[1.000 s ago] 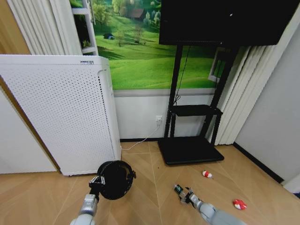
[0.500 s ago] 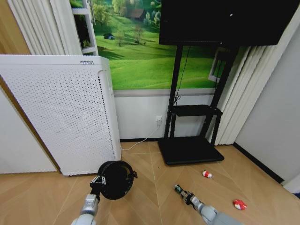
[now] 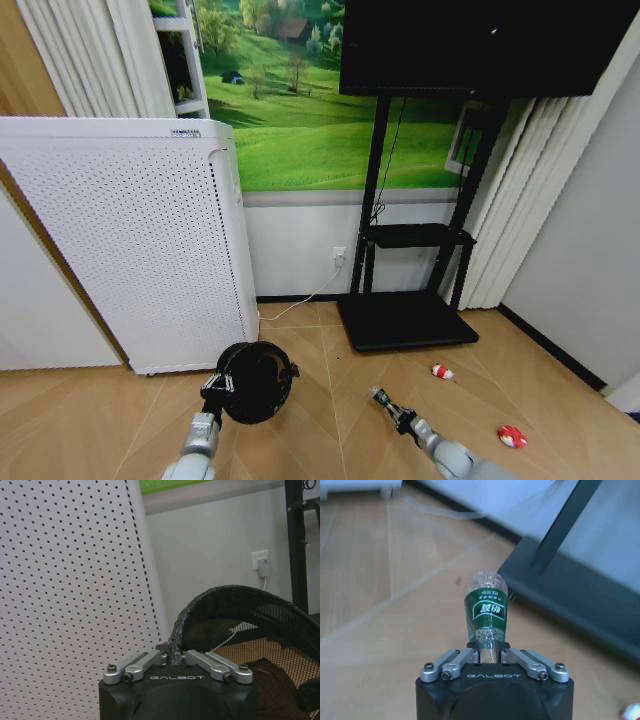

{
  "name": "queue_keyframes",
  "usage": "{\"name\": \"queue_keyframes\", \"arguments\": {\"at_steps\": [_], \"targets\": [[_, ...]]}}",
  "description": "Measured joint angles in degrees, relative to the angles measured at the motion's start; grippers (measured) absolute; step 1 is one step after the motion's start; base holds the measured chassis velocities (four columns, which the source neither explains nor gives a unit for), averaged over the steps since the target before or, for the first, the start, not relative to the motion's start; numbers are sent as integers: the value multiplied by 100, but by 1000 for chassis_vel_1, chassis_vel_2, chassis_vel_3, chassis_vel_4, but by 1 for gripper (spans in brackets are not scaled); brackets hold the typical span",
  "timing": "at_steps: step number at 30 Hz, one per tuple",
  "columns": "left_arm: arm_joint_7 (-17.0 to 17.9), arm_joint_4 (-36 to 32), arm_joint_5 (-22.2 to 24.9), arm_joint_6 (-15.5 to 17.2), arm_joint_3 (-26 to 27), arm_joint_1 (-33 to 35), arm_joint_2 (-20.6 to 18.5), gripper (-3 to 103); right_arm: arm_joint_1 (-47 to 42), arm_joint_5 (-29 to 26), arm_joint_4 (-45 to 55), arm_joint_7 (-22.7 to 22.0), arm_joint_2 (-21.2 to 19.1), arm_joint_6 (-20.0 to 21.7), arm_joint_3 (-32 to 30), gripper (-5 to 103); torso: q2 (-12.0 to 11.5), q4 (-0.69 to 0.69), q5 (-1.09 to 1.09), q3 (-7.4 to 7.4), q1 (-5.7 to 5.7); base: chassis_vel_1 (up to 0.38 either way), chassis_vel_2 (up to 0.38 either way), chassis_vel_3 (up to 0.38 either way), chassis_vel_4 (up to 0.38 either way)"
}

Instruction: Pick up the trash bin and place the garbage on the floor into it.

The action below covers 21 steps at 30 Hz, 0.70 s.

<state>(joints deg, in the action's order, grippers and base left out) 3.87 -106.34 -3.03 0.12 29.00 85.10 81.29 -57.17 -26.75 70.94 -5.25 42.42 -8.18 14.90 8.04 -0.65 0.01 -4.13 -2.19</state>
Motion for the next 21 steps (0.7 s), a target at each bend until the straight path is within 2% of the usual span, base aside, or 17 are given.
{"name": "queue_keyframes", "arguments": {"at_steps": [2, 3, 5, 6, 7, 8, 9, 11, 13, 15, 21], "targets": [[4, 51, 30, 20, -89, -82, -8, 4, -433, 54, 660, -4, -314, -89, -713, 15, 0, 1, -2, 0, 0, 0, 0, 0, 0], [4, 51, 30, 20, -89, -82, -8, 4, -433, 54, 660, -4, -314, -89, -713, 15, 0, 1, -2, 0, 0, 0, 0, 0, 0], [5, 54, 125, 97, -170, -151, -70, 4, -866, 176, 1017, 26, -467, -233, -1399, 15, 0, 1, -1, 0, 0, 0, 0, 0, 0], [5, 50, 176, 138, -210, -176, -119, 4, -1068, 219, 1142, 52, -506, -311, -1703, 15, 0, 0, -1, 0, 0, 0, 0, 0, 0], [5, 50, 176, 138, -210, -176, -119, 4, -1068, 219, 1142, 52, -506, -311, -1703, 15, 0, 0, -1, 0, 0, 0, 0, 0, 0], [5, 35, 227, 183, -245, -211, -199, 4, -1329, 306, 1294, 127, -521, -466, -2079, 15, 0, -2, -2, 0, 0, 0, 0, 0, 0], [5, 35, 227, 183, -245, -211, -199, 4, -1329, 306, 1294, 127, -521, -466, -2079, 15, 0, -2, -2, 0, 0, 0, 0, 0, 0], [5, -39, 294, 217, -259, -225, -370, 4, -1673, 394, 1595, 364, -522, -853, -2539, 15, 0, -2, 0, 0, 0, 0, 0, 0, 0], [4, -104, 347, 238, -251, -201, -467, 4, -1784, 398, 1777, 498, -527, -1013, -2647, 15, 0, 1, -1, 0, 0, 0, 0, 0, 0], [-4, -242, 427, 272, -221, -147, -666, 4, -1989, 447, 2225, 845, -530, -1311, -2824, 15, 0, 5, 0, 0, 0, 0, 0, 0, 0], [-21, -321, 504, 311, -279, -147, -821, 4, -2248, 522, 3102, 1073, -469, -1564, -2879, 15, 0, 0, -2, 0, 0, 0, 0, 0, 0]]}}
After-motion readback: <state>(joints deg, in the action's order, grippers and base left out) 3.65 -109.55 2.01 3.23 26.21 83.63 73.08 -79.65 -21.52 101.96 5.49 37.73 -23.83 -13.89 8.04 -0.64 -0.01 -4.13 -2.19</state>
